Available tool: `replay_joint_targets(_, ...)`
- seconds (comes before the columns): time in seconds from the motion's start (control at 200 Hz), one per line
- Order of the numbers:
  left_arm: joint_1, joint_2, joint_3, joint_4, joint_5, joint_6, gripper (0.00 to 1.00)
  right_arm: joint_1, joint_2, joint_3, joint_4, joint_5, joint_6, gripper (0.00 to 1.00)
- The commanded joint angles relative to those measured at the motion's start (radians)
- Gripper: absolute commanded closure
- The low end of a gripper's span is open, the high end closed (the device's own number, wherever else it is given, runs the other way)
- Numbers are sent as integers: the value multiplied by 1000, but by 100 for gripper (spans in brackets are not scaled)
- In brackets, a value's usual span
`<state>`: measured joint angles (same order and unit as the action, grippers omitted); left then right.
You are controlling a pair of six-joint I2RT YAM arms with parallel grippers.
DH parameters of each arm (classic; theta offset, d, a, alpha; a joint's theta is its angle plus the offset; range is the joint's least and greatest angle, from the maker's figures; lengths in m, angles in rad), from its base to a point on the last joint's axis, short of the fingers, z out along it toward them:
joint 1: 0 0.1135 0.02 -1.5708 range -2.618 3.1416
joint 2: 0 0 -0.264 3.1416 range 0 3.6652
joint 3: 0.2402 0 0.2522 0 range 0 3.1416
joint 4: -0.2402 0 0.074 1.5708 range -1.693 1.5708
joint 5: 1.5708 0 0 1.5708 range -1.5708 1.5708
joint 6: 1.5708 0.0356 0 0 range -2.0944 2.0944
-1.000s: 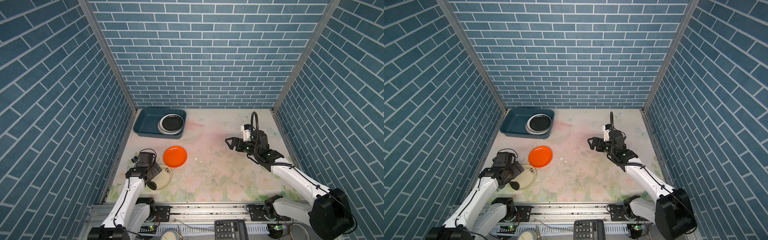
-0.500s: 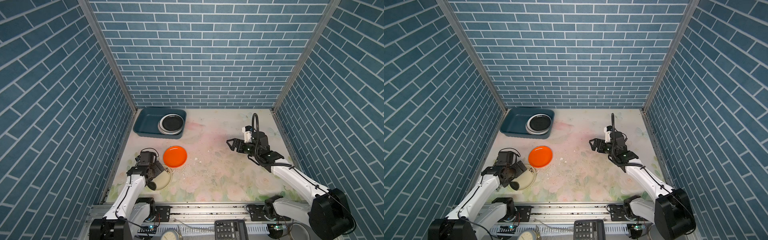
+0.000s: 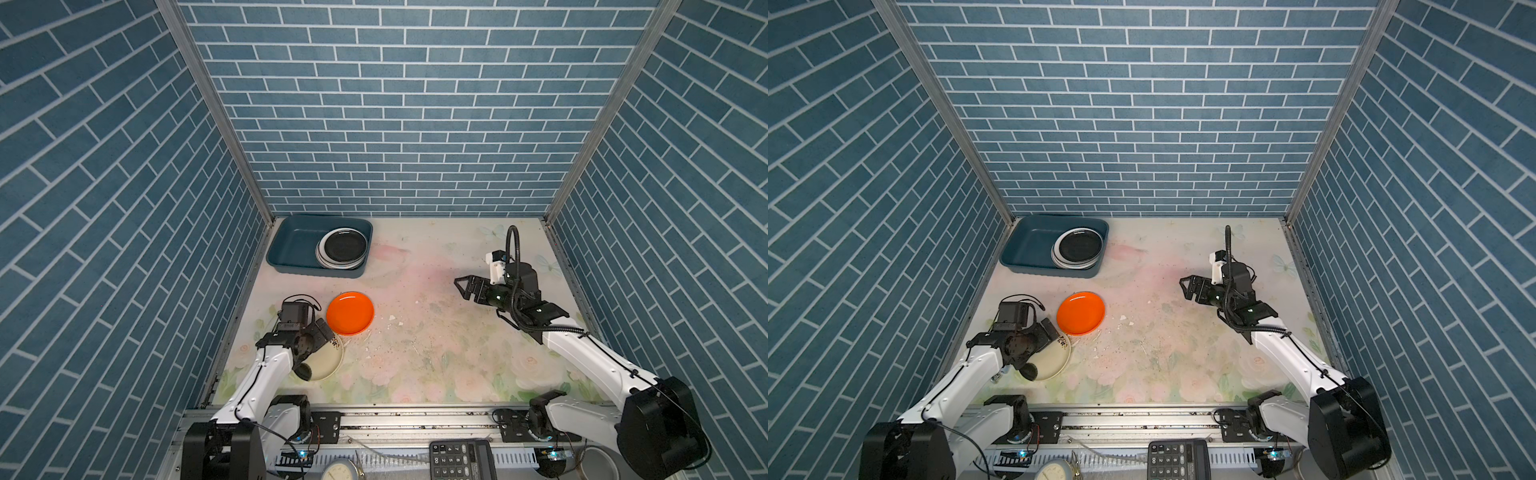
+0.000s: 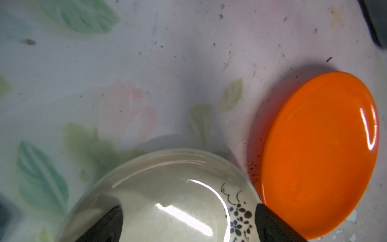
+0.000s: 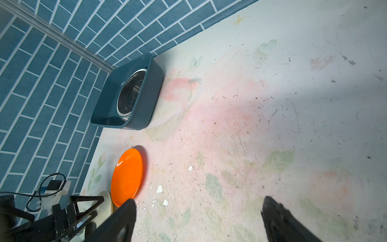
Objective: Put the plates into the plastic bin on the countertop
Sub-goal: 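Lower the left gripper onto the cream plate edge nearest the robot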
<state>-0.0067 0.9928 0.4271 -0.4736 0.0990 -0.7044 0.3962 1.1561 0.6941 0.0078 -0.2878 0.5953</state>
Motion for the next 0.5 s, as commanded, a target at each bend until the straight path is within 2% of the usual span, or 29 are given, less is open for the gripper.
replay_joint_targets(0.0, 1, 7, -48, 45, 59, -22, 0, -8, 9, -5, 20, -11, 0, 6)
replay_joint_targets(0.255, -37, 12, -93, 125, 83, -78, 0, -11, 32, 2, 33, -22, 10, 7)
replay_joint_targets(0.495, -168, 126, -78, 213, 56, -118, 0, -16, 50, 8, 46, -36, 23, 7)
